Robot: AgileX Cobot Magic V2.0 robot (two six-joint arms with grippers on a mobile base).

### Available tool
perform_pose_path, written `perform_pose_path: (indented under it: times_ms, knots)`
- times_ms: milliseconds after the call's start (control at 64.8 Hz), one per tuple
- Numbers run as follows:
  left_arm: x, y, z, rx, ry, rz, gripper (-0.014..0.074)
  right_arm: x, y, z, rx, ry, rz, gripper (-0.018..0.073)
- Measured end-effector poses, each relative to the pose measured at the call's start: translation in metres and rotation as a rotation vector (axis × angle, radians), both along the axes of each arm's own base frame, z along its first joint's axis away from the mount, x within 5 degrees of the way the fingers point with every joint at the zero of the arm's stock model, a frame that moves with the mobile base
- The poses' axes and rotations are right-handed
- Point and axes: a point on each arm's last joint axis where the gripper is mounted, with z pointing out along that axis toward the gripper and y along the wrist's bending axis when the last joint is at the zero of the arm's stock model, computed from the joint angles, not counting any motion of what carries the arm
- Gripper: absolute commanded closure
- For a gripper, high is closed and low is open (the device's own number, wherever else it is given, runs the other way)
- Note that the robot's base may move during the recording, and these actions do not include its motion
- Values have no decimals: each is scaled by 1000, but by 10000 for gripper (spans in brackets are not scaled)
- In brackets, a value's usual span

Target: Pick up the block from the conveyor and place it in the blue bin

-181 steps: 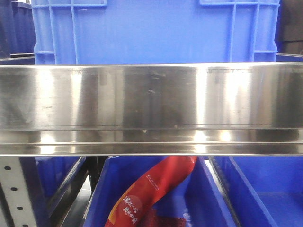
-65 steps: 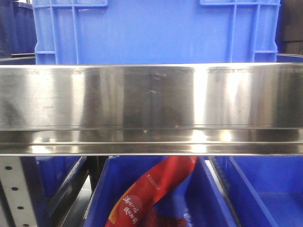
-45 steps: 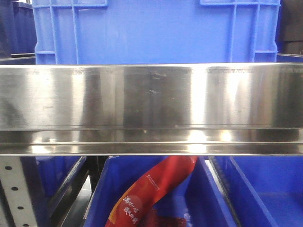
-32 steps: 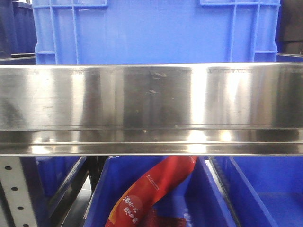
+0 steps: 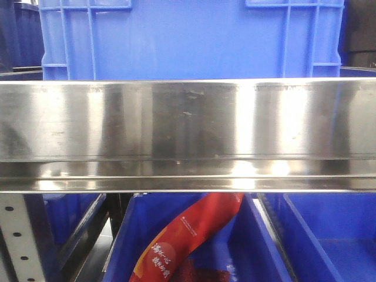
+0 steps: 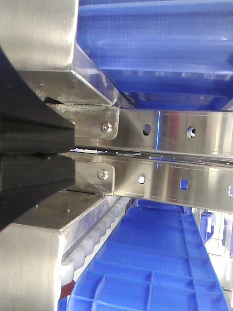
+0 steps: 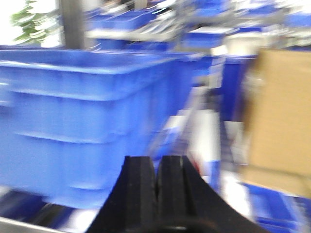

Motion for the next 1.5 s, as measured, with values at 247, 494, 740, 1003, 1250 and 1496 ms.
perform_pose_path:
  times_ms: [247, 494, 740, 1003, 1250, 1496]
  knots:
    - [0, 0, 0, 0, 0, 0, 707, -8, -10, -55, 2, -22, -149, 721]
    - [0, 0, 0, 0, -2, 0, 707, -4, -12, -86, 0, 0, -178, 721]
    - [0, 0, 0, 0, -3, 0, 707, -4, -12, -85, 2, -13, -181, 721]
    - [0, 0, 0, 0, -3, 0, 707, -4, -12, -85, 2, -13, -181, 721]
    - [0, 0, 0, 0, -3, 0, 707, -4, -12, -85, 2, -13, -181, 721]
    - [0, 0, 0, 0, -3, 0, 707, -4, -12, -85, 2, -13, -181, 721]
